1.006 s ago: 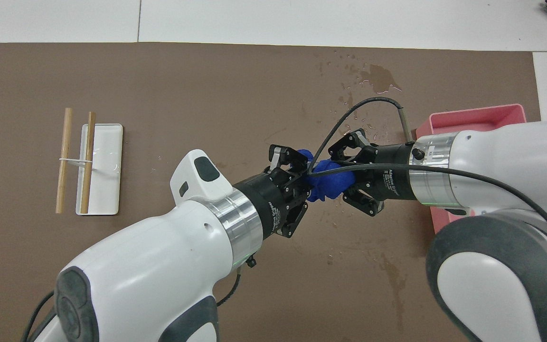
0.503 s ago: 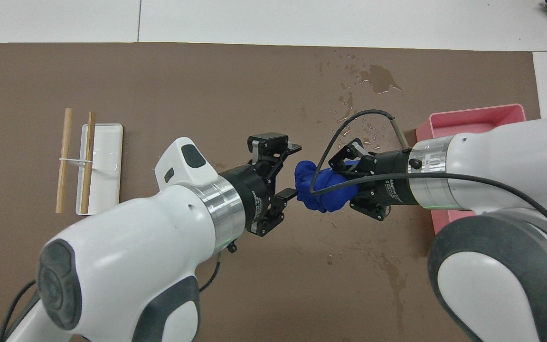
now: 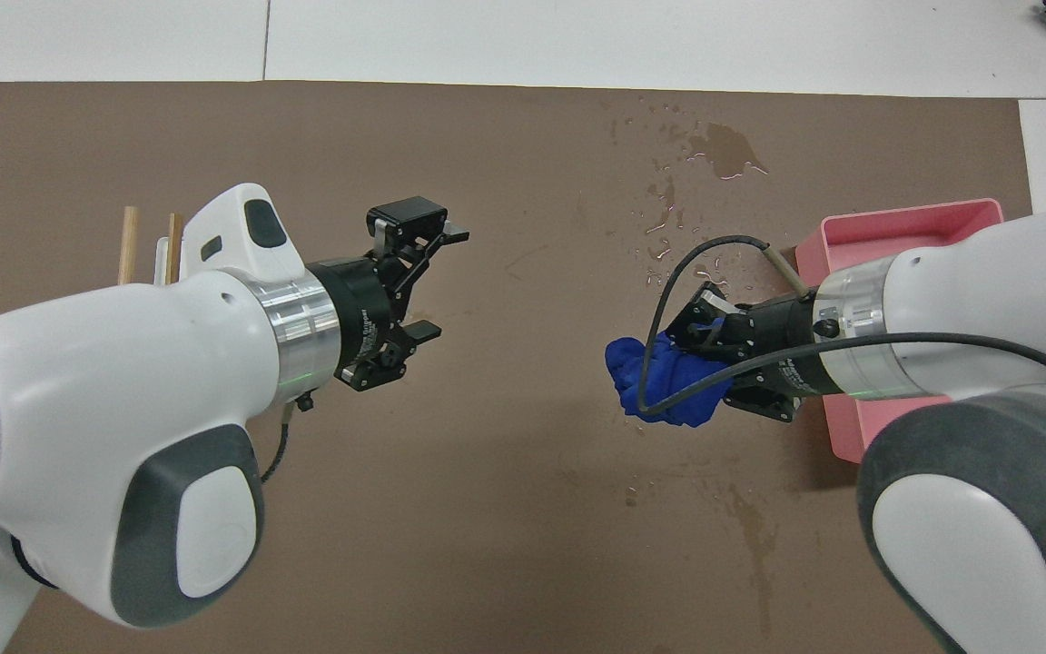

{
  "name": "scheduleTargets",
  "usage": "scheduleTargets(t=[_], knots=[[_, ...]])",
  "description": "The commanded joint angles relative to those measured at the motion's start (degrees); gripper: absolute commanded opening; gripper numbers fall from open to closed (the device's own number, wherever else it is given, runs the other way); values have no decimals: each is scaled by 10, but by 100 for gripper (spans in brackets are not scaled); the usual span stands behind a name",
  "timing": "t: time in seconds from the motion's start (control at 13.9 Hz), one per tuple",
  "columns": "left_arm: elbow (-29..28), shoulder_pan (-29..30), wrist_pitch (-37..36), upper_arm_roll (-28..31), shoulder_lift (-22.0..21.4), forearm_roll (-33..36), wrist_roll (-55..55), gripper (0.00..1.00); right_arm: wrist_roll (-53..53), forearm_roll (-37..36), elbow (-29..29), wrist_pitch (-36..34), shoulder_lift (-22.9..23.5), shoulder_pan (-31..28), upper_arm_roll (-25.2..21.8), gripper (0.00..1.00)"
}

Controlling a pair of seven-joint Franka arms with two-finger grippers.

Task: Wipe water with towel using both arms
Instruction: 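Carry the cloth with the right gripper to the water spots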

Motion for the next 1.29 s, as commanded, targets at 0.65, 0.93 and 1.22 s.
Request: scheduleTargets(t=[0.65,0.93,1.22], knots=[[160,163,-373,-4,42,235,525,100,-359,-71,-100,268,160,-24,3,0],[210,175,-413,-1,74,266,582,100,-391,-127,-77,393,264,-28,4,0],[208,145,-415,20,73,280,587,100,-428,-144,58,402,382,-37,4,0]])
